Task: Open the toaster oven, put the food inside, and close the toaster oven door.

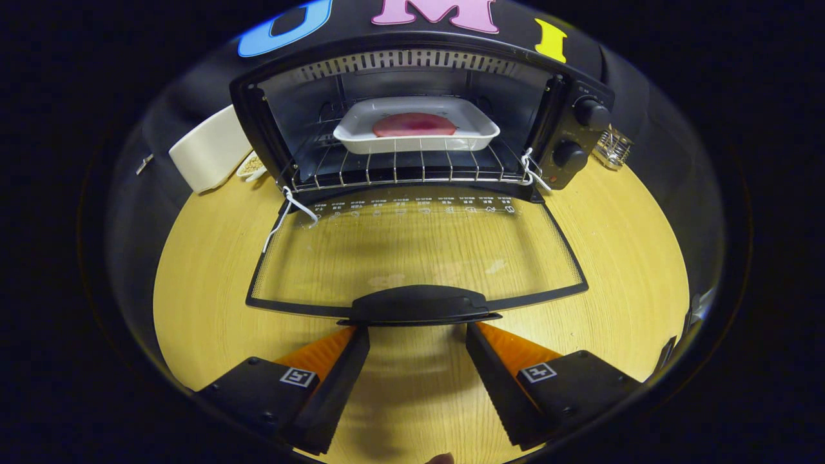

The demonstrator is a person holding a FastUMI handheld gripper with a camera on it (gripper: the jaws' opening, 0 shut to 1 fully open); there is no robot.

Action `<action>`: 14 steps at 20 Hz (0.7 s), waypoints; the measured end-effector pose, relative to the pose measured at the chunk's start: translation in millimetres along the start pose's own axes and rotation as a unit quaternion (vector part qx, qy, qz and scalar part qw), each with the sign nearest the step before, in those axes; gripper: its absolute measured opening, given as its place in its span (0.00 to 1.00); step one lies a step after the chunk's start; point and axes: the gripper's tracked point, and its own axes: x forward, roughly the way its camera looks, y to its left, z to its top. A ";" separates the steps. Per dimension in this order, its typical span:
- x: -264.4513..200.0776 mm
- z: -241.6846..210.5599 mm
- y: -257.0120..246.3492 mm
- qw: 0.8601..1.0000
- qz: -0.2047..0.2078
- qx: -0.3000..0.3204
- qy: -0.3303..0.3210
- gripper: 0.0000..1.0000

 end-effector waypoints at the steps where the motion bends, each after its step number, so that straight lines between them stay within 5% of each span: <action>1: -4.1 1.9 0.3 1.000 0.001 0.001 -0.007 0.99; 14: -68.8 56.0 -2.5 0.991 0.038 -0.004 -0.127 0.99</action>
